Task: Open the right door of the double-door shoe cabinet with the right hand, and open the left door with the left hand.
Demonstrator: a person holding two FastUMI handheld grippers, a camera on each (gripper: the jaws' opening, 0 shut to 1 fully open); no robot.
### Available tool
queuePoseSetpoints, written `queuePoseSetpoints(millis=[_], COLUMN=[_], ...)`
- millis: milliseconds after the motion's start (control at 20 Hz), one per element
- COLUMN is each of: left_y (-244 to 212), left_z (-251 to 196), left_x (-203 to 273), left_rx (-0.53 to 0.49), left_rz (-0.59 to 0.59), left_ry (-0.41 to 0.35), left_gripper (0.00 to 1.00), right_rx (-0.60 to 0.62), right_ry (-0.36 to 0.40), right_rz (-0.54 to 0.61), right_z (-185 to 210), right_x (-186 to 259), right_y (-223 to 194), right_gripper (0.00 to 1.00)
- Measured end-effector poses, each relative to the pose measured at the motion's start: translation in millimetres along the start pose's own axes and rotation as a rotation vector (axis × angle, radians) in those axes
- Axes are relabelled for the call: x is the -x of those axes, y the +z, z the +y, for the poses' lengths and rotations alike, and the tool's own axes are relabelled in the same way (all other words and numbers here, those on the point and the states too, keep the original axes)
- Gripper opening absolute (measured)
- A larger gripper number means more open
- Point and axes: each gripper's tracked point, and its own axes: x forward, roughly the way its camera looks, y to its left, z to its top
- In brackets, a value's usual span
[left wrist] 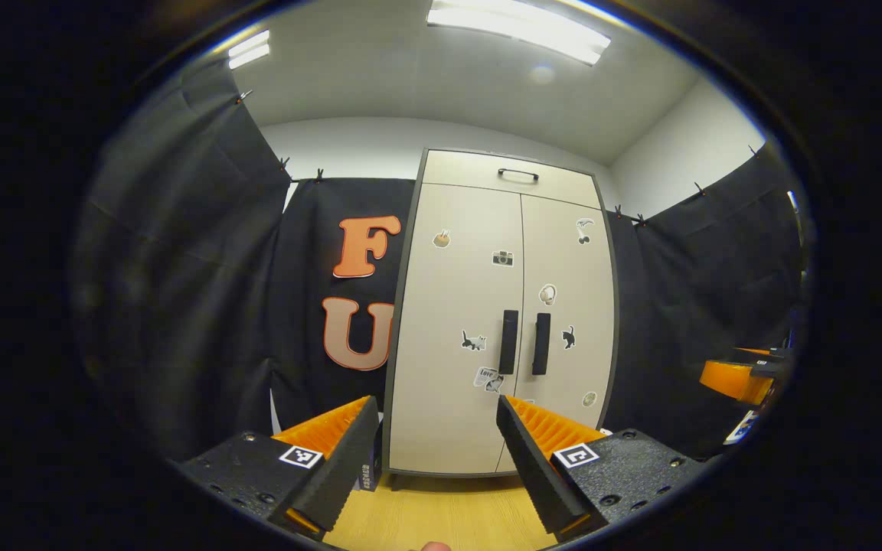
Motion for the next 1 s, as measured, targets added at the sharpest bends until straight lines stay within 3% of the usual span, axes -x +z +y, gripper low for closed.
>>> queuePoseSetpoints(millis=[750,800,850,1000], left_y=[-20.9,-21.9,-22.6,-22.1], left_z=[-3.3,-3.1,-3.7,-3.8], left_x=[-21.1,-21.4,-21.2,-22.6], left_rx=[0.039,0.038,0.037,0.041], left_rz=[0.038,0.042,0.045,0.036], left_ry=[0.003,0.003,0.002,0.007], left_gripper=[0.94,0.94,0.94,0.95], right_rx=[-0.008,-0.008,-0.009,-0.001], right_ry=[-0.006,-0.011,-0.012,-0.01], right_rz=[0.022,0.018,0.006,-0.011], right_z=[2.2,1.0,0.4,3.0], right_x=[-17.6,-16.7,-15.4,-15.8], right_y=[-11.9,-11.1,-8.7,-6.9], right_gripper=[0.99,0.92,0.99,1.0])
